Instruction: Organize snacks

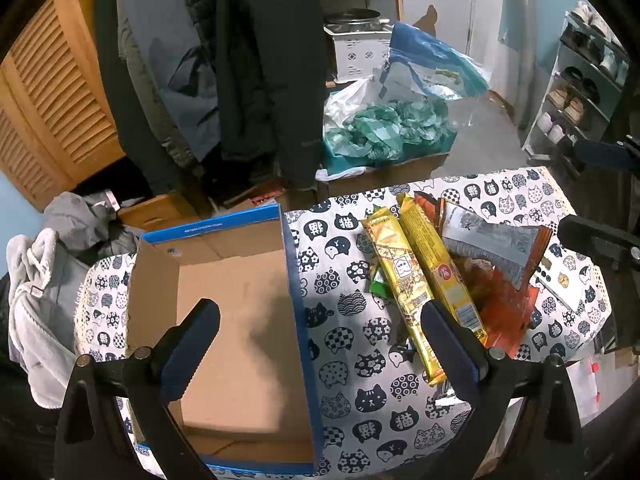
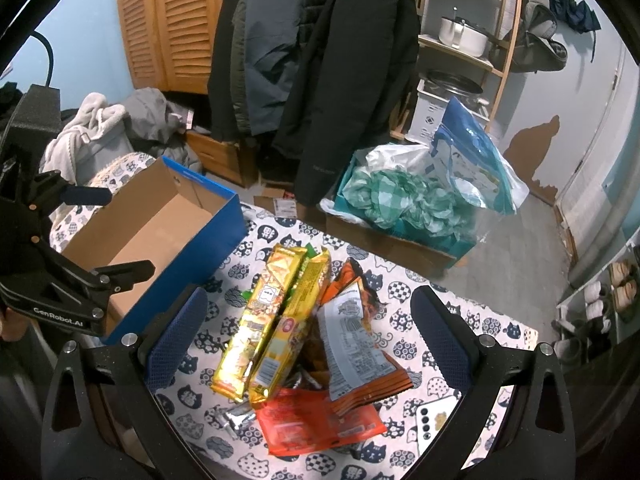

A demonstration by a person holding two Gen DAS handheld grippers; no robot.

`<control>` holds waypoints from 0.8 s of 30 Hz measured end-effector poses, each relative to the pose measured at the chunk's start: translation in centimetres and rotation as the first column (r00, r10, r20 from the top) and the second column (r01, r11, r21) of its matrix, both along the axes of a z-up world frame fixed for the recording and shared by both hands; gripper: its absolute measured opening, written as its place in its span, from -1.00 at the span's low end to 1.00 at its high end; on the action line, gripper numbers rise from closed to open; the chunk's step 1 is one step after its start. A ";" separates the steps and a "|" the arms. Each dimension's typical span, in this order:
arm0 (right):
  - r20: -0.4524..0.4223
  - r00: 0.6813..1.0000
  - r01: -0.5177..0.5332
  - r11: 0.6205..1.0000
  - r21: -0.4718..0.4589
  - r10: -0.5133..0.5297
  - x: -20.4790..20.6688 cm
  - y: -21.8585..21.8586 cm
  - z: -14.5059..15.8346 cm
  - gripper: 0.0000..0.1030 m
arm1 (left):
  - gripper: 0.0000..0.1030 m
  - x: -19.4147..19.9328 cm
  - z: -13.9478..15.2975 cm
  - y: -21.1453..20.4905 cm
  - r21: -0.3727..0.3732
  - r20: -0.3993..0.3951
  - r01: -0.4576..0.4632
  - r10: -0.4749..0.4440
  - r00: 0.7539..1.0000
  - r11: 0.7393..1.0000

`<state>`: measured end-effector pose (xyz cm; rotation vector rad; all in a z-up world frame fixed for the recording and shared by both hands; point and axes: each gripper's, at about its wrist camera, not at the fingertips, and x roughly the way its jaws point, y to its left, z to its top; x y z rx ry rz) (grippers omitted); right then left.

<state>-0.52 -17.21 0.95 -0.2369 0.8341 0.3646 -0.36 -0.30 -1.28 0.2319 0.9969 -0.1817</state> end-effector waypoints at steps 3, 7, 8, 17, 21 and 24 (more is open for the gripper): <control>0.001 1.000 -0.001 1.000 0.001 0.001 0.0 0.0 0.0 0.94 | 0.98 0.0 -0.1 0.0 -0.001 0.000 0.001 -0.001 1.000 1.000; -0.001 1.000 -0.001 1.000 -0.001 0.001 0.1 0.1 0.0 0.94 | 0.98 0.0 -0.1 0.0 -0.001 0.000 0.000 0.000 1.000 1.000; -0.001 1.000 -0.001 1.000 0.000 0.001 0.1 0.0 0.0 0.94 | 0.98 0.0 -0.1 0.0 -0.001 0.000 -0.001 0.001 1.000 1.000; -0.003 1.000 -0.004 1.000 -0.001 0.004 0.1 0.1 0.0 0.94 | 0.98 -0.1 -0.3 0.0 -0.001 -0.002 0.003 -0.003 1.000 1.000; -0.003 1.000 -0.004 1.000 0.000 0.004 0.1 0.2 0.0 0.94 | 0.98 -0.2 -0.6 0.1 -0.002 -0.004 0.002 -0.002 1.000 1.000; -0.003 1.000 -0.004 1.000 0.000 0.004 0.2 0.1 0.0 0.94 | 0.98 -0.2 -0.8 0.2 -0.005 -0.012 0.003 -0.003 1.000 1.000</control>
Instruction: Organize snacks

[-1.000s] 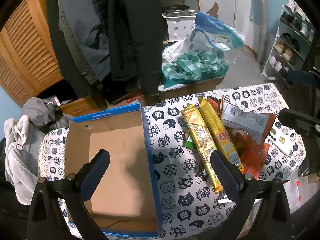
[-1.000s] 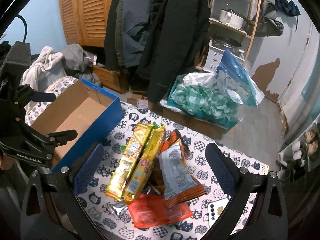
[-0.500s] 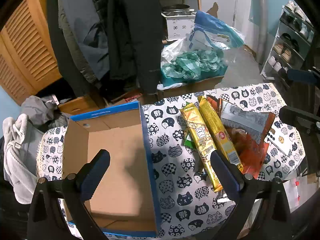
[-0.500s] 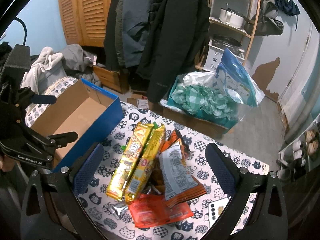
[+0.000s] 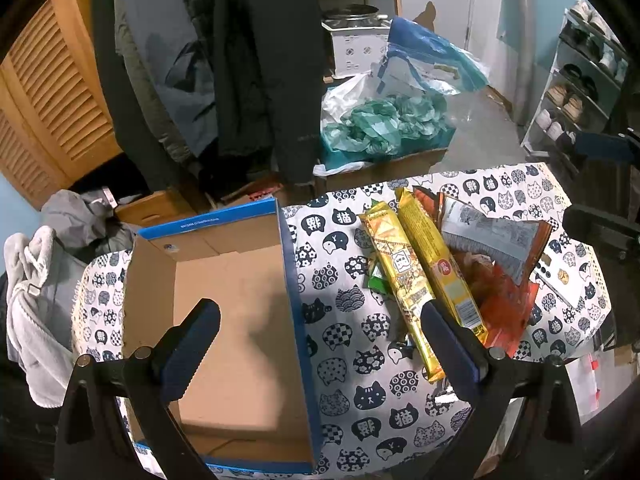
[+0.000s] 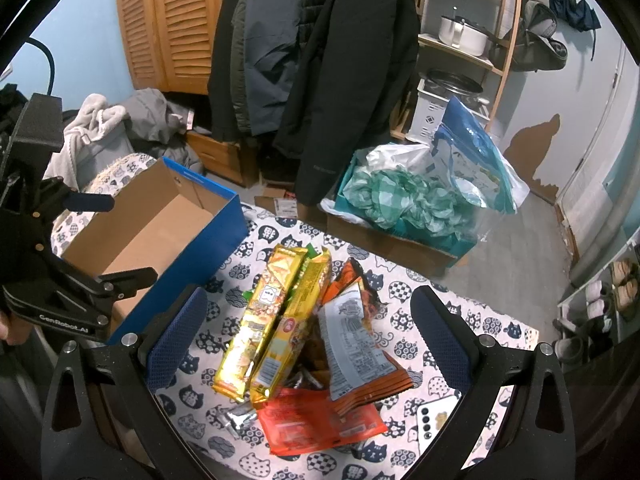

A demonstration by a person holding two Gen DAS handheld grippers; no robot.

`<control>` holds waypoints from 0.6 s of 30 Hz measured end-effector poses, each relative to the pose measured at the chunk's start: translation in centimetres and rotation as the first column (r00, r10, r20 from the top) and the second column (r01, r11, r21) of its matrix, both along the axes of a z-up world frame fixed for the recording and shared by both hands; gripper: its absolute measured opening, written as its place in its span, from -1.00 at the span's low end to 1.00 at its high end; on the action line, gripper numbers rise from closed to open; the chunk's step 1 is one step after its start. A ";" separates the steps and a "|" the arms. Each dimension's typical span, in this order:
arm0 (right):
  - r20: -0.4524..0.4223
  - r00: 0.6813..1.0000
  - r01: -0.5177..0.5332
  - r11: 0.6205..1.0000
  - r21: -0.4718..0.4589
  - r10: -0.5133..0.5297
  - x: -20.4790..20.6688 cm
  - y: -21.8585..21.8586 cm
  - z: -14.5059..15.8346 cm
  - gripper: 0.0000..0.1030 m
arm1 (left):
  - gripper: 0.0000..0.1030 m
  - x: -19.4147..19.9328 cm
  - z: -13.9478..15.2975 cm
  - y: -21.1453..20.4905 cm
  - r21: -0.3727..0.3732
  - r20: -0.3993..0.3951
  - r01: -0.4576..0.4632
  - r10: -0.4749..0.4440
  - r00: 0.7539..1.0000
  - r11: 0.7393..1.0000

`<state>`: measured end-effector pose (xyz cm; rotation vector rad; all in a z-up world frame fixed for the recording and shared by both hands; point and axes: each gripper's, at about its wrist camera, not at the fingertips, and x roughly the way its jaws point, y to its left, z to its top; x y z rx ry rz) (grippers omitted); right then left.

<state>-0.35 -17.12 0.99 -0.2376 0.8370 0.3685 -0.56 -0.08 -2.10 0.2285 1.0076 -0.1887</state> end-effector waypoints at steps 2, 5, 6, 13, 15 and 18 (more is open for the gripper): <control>0.000 1.000 0.001 1.000 0.000 -0.001 0.0 0.0 0.0 0.94 | 0.98 0.0 -0.1 0.0 -0.001 -0.004 0.001 -0.001 1.000 1.000; 0.000 1.000 0.001 1.000 -0.001 -0.001 0.0 0.0 0.0 0.94 | 0.98 0.1 -0.2 0.0 -0.003 -0.011 0.001 -0.001 1.000 1.000; 0.000 1.000 0.002 1.000 -0.001 -0.002 0.0 0.0 0.0 0.94 | 0.98 0.3 -0.2 0.0 -0.003 -0.014 0.001 -0.001 1.000 1.000; -0.003 1.000 -0.002 1.000 0.000 0.002 0.0 0.0 0.0 0.94 | 0.98 0.4 -0.4 -0.1 -0.003 -0.026 0.002 -0.002 1.000 1.000; -0.002 1.000 -0.005 1.000 -0.003 0.005 -0.1 0.0 0.0 0.94 | 0.98 0.4 -0.4 -0.1 -0.003 -0.026 0.002 -0.002 1.000 1.000; -0.004 1.000 -0.005 1.000 -0.002 0.005 -0.1 0.0 -0.1 0.94 | 0.98 0.4 -0.4 -0.1 -0.003 -0.025 0.002 -0.002 1.000 1.000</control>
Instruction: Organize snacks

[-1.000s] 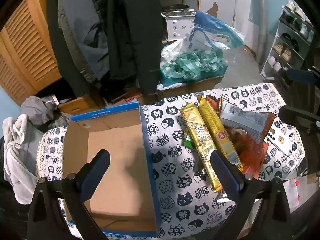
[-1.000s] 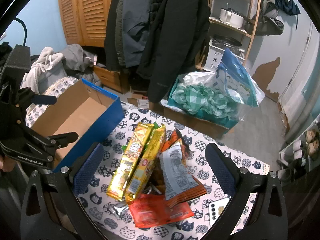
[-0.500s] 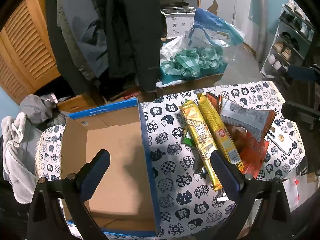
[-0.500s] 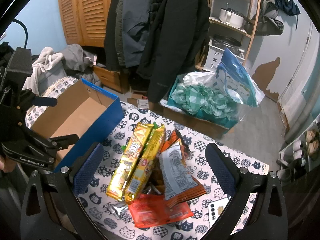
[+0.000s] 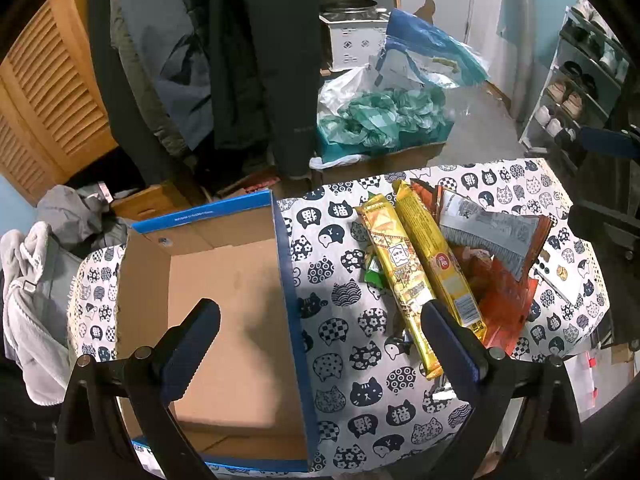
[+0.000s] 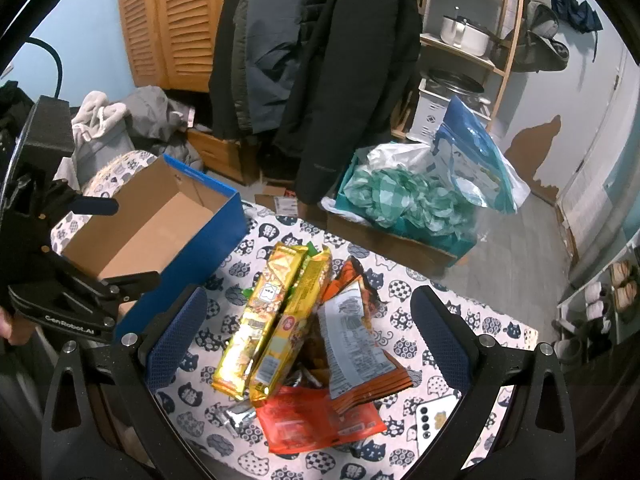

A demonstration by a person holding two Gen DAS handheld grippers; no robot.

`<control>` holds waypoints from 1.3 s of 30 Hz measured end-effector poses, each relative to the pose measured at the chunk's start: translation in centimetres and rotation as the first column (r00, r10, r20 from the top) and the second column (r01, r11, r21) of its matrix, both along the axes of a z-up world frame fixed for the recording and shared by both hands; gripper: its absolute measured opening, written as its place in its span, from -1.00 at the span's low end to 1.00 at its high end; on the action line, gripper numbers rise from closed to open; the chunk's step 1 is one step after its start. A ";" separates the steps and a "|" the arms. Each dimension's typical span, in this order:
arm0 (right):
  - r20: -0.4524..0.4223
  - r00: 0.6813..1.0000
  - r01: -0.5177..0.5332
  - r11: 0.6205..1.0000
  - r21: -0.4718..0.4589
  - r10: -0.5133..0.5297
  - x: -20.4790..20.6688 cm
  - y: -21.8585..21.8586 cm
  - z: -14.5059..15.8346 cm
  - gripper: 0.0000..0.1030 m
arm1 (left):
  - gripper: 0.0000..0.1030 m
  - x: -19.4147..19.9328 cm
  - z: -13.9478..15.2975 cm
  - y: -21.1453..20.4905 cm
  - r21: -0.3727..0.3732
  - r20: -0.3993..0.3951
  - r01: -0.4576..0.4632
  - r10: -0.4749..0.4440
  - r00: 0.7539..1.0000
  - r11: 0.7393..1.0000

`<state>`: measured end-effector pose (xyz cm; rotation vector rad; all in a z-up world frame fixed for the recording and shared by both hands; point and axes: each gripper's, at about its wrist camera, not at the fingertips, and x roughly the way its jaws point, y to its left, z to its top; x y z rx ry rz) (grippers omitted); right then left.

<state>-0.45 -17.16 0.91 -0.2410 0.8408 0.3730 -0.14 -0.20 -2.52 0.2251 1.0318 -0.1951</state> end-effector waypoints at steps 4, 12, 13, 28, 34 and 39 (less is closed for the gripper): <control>0.000 1.000 0.002 1.000 -0.001 -0.002 0.0 0.1 0.0 0.94 | 0.98 0.0 0.0 0.0 -0.001 -0.002 0.000 0.000 1.000 1.000; 0.000 1.000 0.001 1.000 -0.001 -0.001 0.0 0.0 -0.1 0.94 | 0.98 -0.1 0.0 -0.1 0.000 -0.002 0.001 -0.001 1.000 1.000; 0.000 1.000 0.001 1.000 -0.001 -0.001 0.0 0.0 -0.1 0.94 | 0.98 -0.1 0.0 -0.1 0.000 -0.001 0.001 -0.001 1.000 1.000; -0.006 1.000 0.002 1.000 -0.020 -0.002 -0.4 -0.5 -0.9 0.94 | 0.98 -0.1 -0.6 -0.1 -0.010 -0.025 -0.007 0.006 1.000 1.000; -0.048 0.999 -0.005 0.998 -0.069 0.001 0.7 -1.1 -2.1 0.94 | 0.98 1.3 -2.6 -0.4 -0.046 -0.100 -0.029 0.024 0.995 0.999; -0.108 0.994 -0.036 0.989 -0.144 0.020 2.1 -1.5 -4.3 0.94 | 0.98 2.3 -4.0 -1.3 -0.072 -0.170 -0.033 0.020 0.985 0.997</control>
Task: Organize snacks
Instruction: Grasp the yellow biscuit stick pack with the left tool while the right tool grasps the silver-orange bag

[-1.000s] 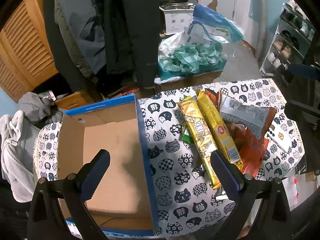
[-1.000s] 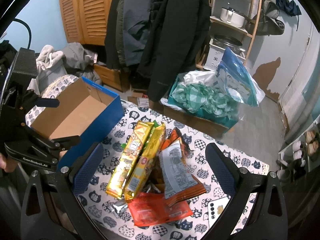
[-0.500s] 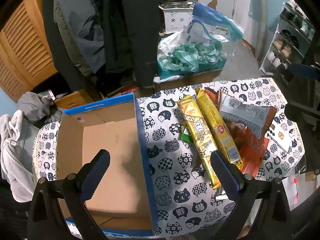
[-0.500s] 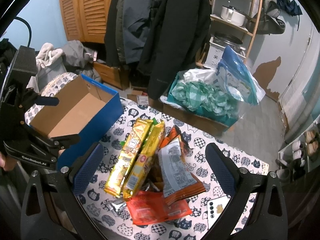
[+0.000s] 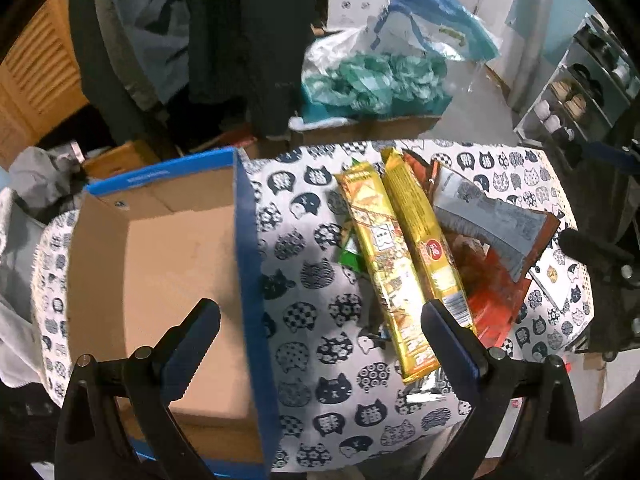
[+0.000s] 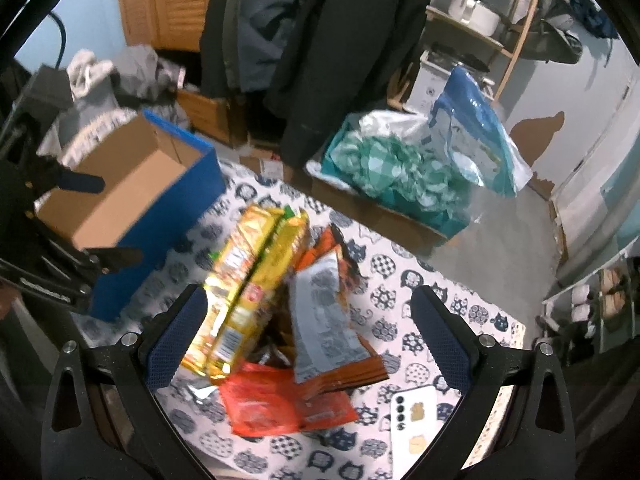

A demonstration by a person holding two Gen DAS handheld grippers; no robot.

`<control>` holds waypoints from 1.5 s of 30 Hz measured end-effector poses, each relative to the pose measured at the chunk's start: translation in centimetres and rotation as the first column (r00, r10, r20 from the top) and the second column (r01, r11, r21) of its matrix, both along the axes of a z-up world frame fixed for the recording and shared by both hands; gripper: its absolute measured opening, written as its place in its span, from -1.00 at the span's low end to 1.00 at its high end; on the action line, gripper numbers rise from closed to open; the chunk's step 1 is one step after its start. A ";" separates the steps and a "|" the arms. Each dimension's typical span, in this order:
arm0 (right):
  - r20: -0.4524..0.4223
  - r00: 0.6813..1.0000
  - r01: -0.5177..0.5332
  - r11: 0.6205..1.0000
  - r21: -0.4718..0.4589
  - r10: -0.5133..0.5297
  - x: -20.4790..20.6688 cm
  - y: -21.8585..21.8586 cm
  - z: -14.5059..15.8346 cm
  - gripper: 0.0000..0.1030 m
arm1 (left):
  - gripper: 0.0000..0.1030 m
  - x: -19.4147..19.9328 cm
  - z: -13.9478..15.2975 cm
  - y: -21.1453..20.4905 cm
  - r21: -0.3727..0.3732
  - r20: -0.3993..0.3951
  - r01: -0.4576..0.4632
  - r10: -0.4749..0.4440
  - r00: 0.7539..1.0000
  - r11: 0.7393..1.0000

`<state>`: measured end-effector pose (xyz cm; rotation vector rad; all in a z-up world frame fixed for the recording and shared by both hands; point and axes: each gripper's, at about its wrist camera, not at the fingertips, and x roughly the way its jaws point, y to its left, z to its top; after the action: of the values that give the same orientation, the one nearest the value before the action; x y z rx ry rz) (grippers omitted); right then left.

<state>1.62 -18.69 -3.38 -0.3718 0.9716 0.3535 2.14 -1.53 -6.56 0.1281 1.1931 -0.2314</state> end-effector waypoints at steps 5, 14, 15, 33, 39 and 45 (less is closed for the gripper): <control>-0.069 0.998 -0.005 0.999 -0.047 0.001 1.6 -0.7 -2.4 0.94 | 0.98 1.1 -2.1 -1.4 0.003 -0.059 0.005 -0.005 0.998 1.000; -0.221 0.975 0.025 0.998 -0.051 -0.036 4.2 -1.8 -6.8 0.94 | 0.98 3.4 -5.4 -3.3 -0.009 -0.154 -0.043 0.041 0.987 0.999; -0.226 0.973 0.029 0.998 -0.057 -0.041 4.3 -1.8 -7.0 0.94 | 0.98 3.6 -5.6 -3.5 -0.007 -0.155 -0.040 0.038 0.987 0.999; -0.360 0.931 0.044 0.998 -0.045 -0.057 6.5 -2.0 -11.9 0.47 | 0.73 5.5 -9.8 -5.0 -0.098 -0.211 -0.050 0.029 0.977 0.994; -0.375 0.924 0.062 0.998 -0.028 -0.068 6.0 -2.2 -12.8 0.06 | -0.20 5.6 -10.9 -4.6 -0.187 -0.258 -0.072 0.022 0.966 0.980; -0.346 0.932 0.126 0.992 0.020 -0.111 6.4 -2.8 -11.1 -0.33 | -0.39 4.6 -10.6 -4.8 -0.131 -0.224 -0.024 -0.006 0.975 0.991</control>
<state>7.99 -21.45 -14.52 -0.2136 1.3220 0.3341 6.73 -6.37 -17.20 -0.0210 1.3979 -0.3233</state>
